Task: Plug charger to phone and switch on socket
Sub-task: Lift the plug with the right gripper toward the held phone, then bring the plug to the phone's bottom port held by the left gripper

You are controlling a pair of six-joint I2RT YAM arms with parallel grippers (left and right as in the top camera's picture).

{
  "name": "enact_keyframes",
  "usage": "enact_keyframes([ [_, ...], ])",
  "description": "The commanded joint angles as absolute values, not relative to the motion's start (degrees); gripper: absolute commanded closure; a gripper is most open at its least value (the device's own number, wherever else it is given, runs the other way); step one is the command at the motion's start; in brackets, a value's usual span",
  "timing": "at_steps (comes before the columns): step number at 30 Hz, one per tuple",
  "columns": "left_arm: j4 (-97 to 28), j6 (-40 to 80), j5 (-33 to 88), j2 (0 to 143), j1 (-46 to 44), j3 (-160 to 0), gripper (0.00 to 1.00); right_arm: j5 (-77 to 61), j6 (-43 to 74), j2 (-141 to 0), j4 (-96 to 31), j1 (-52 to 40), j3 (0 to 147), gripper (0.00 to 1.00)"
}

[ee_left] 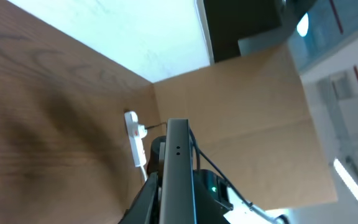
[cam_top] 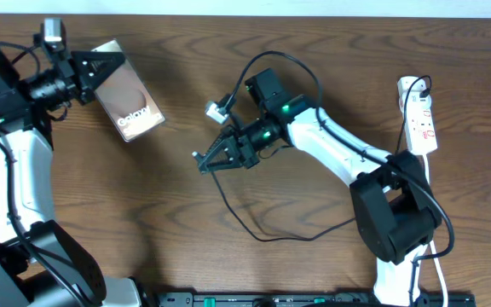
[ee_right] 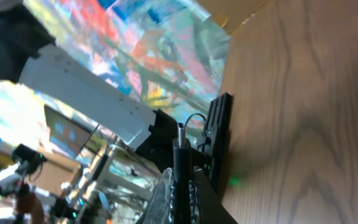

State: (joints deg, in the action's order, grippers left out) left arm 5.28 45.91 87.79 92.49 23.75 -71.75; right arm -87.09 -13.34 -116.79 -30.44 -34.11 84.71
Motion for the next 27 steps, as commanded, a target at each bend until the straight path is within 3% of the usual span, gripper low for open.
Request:
enact_keyframes([
  [1, 5.8, 41.3, 90.0, 92.3, 22.6, -72.0, 0.93, -89.5, -14.3, -117.3, -28.0, -35.5, 85.8, 0.99],
  [16, 7.0, 40.7, 90.0, 92.3, 21.4, -72.0, 0.93, -89.4, 15.1, -117.3, 4.4, -36.2, 85.8, 0.99],
  [27, 9.2, 40.7, 88.9, 92.3, 21.4, -72.0, 0.93, -86.5, 20.2, -117.3, 6.7, -36.2, 85.8, 0.99],
])
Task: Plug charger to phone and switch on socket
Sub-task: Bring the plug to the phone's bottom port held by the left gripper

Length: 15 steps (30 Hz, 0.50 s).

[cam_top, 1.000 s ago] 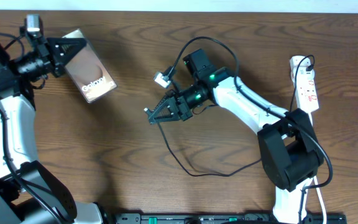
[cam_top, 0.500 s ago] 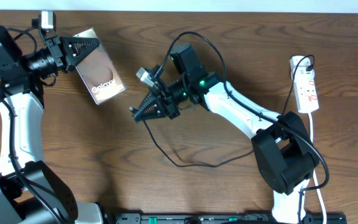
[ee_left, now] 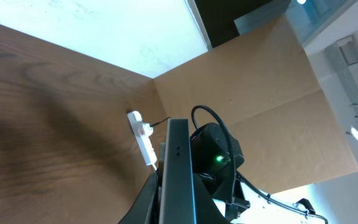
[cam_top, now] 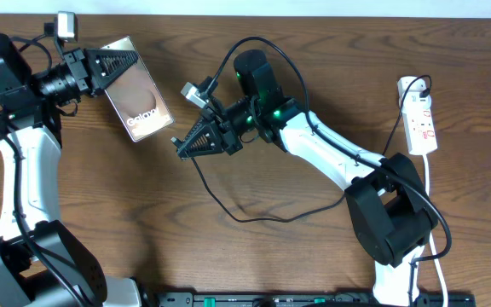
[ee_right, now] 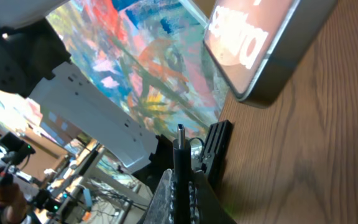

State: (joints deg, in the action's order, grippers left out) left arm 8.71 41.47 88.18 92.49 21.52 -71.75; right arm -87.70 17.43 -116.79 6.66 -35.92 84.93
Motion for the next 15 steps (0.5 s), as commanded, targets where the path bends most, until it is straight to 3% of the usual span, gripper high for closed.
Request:
enact_keyframes([
  [1, 9.1, 40.8, 88.6, 92.3, 21.4, -72.0, 0.93, -85.8, 20.8, -117.3, 6.7, -36.2, 85.8, 0.99],
  [15, 9.4, 40.9, 84.0, 92.3, 17.8, -72.0, 0.93, -82.5, 27.5, -117.3, 11.3, -36.5, 85.8, 0.99],
])
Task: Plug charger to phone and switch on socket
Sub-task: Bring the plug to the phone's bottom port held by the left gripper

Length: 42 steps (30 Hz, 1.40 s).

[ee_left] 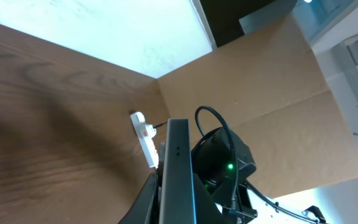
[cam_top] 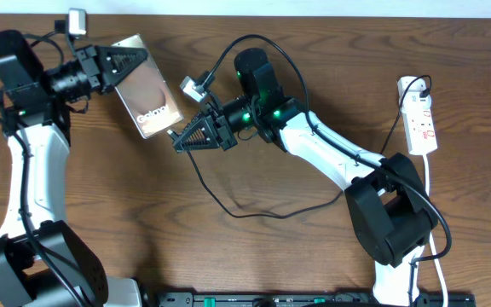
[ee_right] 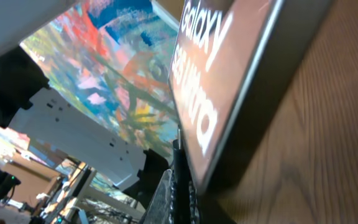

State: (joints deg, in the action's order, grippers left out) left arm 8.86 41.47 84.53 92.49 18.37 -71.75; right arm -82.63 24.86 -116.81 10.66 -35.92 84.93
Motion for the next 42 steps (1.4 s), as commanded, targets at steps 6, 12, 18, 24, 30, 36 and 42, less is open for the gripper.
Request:
enact_keyframes([
  [6, 9.3, 41.0, 83.0, 92.3, 17.8, -72.0, 0.93, -81.9, 28.0, -117.3, 11.4, -36.5, 85.8, 0.99],
  [12, 9.3, 41.0, 82.9, 92.3, 17.8, -72.0, 0.92, -81.0, 28.7, -117.3, 11.4, -36.5, 85.8, 0.99],
  [18, 9.3, 41.2, 81.8, 92.3, 17.8, -72.0, 0.92, -80.9, 28.8, -117.3, 11.4, -36.4, 85.8, 0.99],
  [24, 9.4, 41.2, 81.6, 92.3, 17.8, -72.0, 0.93, -79.4, 30.2, -117.3, 11.4, -36.0, 85.8, 0.99],
  [30, 9.5, 41.2, 81.4, 92.3, 17.8, -72.0, 0.93, -78.5, 31.5, -117.3, 11.4, -35.3, 85.8, 0.99],
  [36, 9.6, 41.2, 81.4, 92.3, 17.8, -72.0, 0.93, -78.3, 31.7, -117.3, 11.6, -35.2, 85.8, 0.99],
  [42, 9.6, 41.2, 81.4, 92.3, 17.8, -72.0, 0.93, -78.3, 31.7, -117.3, 11.6, -34.9, 85.8, 0.99],
])
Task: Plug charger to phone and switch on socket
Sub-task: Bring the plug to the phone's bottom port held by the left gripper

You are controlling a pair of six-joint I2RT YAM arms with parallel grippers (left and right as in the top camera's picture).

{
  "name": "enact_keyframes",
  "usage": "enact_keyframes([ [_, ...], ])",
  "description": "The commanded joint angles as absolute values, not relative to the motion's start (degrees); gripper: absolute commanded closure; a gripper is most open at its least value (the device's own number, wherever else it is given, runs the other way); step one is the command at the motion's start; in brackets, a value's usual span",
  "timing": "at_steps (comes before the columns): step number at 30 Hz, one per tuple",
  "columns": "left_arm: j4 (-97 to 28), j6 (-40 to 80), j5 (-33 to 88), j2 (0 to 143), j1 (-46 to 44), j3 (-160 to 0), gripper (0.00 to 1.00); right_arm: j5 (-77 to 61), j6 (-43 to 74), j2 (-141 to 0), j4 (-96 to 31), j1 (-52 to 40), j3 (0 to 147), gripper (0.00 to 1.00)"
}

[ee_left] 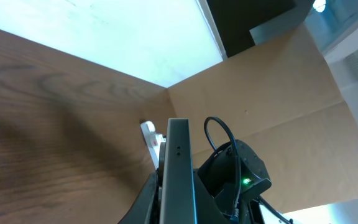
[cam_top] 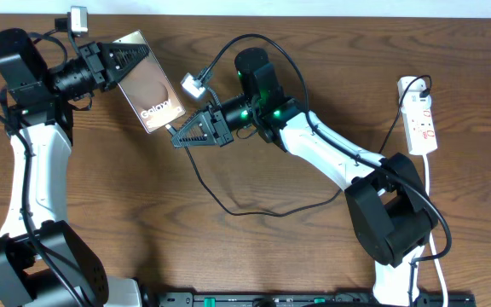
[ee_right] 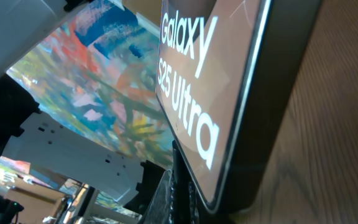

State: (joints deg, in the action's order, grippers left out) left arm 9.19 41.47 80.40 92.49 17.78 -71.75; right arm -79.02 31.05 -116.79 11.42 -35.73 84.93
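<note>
My left gripper point(cam_top: 133, 61) is shut on the upper end of the phone point(cam_top: 149, 83), held tilted above the table, screen reading "Galaxy S25 Ultra" point(ee_right: 229, 93). The left wrist view shows the phone edge-on point(ee_left: 178, 168) between the fingers. My right gripper point(cam_top: 176, 137) is shut on the black charger plug point(ee_right: 179, 163), whose tip meets the phone's lower end. Whether the plug sits in the port is hidden. The white socket strip point(cam_top: 419, 111) lies at the far right, also seen small point(ee_left: 151, 138).
The black charger cable point(cam_top: 228, 200) loops over the middle of the wooden table point(cam_top: 101, 213) and arches behind the right arm. A white adapter block point(cam_top: 193, 84) hangs on the cable near the phone. The strip's own lead runs down the right edge.
The plug and the phone's lower end have closed the last small gap. The phone fills more of the right wrist view, and the plug tip is now tucked behind its edge.
First the phone was held at the far left and the plug near the table's middle, well apart. Then both arms stood closer together, the phone's corner entering the right wrist view. Then the plug was just short of the phone's end, and now it meets it.
</note>
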Motion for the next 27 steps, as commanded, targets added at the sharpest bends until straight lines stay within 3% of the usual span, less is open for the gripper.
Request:
enact_keyframes([
  [1, 9.6, 41.2, 81.4, 92.3, 17.8, -72.0, 0.92, -78.3, 31.7, -117.3, 11.6, -34.8, 85.8, 0.99],
  [27, 9.6, 41.2, 79.7, 92.3, 16.3, -72.0, 0.93, -75.1, 36.9, -117.3, 16.3, -35.2, 85.8, 0.99],
])
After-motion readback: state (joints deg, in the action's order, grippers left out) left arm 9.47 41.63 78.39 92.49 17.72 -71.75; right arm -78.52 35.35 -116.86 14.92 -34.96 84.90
